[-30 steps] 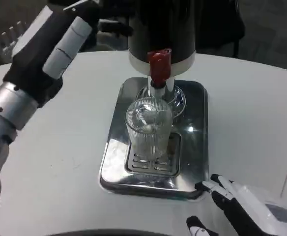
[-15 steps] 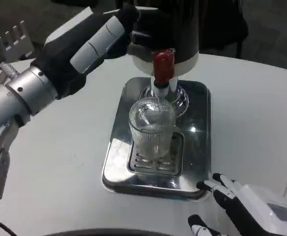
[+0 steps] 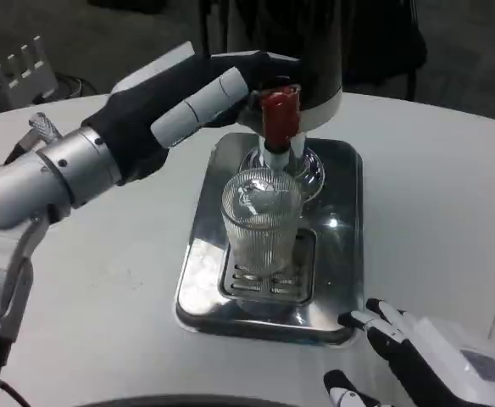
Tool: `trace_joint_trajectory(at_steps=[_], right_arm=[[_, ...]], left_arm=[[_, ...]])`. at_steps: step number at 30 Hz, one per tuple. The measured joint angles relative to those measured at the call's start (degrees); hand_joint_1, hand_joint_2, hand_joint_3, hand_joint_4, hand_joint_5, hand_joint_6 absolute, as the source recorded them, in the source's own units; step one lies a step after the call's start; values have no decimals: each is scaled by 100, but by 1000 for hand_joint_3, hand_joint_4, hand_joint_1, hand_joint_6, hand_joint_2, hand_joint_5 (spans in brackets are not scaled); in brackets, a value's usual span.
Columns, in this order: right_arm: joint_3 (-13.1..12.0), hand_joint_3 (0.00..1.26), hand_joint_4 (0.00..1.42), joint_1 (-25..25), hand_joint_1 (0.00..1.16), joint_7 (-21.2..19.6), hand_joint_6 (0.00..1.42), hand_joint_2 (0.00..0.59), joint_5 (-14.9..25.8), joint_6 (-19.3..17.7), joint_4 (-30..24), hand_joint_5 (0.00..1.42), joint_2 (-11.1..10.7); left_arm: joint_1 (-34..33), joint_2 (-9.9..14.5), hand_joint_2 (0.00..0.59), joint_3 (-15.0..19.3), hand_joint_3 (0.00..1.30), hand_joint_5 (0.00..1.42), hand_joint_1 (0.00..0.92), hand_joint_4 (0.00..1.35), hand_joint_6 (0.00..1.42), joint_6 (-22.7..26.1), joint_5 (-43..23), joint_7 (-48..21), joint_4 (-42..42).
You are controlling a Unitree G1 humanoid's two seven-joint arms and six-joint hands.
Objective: Grasp the cup under the faucet to collect the drink, then remove the cup.
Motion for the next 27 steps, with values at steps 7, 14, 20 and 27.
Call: trace_joint_trajectory(at_steps=[7, 14, 20, 27], right_arm=[[-4, 143, 0, 8, 248, 1, 46, 469, 76, 29, 0, 0, 0], [-7, 145, 0, 37, 248, 0, 47, 469, 143, 79, -6, 0, 0], [-3, 145, 0, 85, 248, 0, 47, 469, 143, 83, -11, 0, 4], [-21, 145, 0, 81, 248, -2, 47, 467, 324, 188, -14, 0, 13]], left_arm=[[0, 81, 49, -182, 312, 345, 0, 251, 395, -525, 499, 20, 56], [1, 136, 47, -291, 289, 283, 0, 203, 355, -928, 880, 36, 55], [3, 194, 46, -414, 274, 265, 0, 185, 340, -1228, 1062, 107, 76], [3, 260, 45, -557, 267, 230, 0, 166, 325, -1600, 1384, 237, 74]])
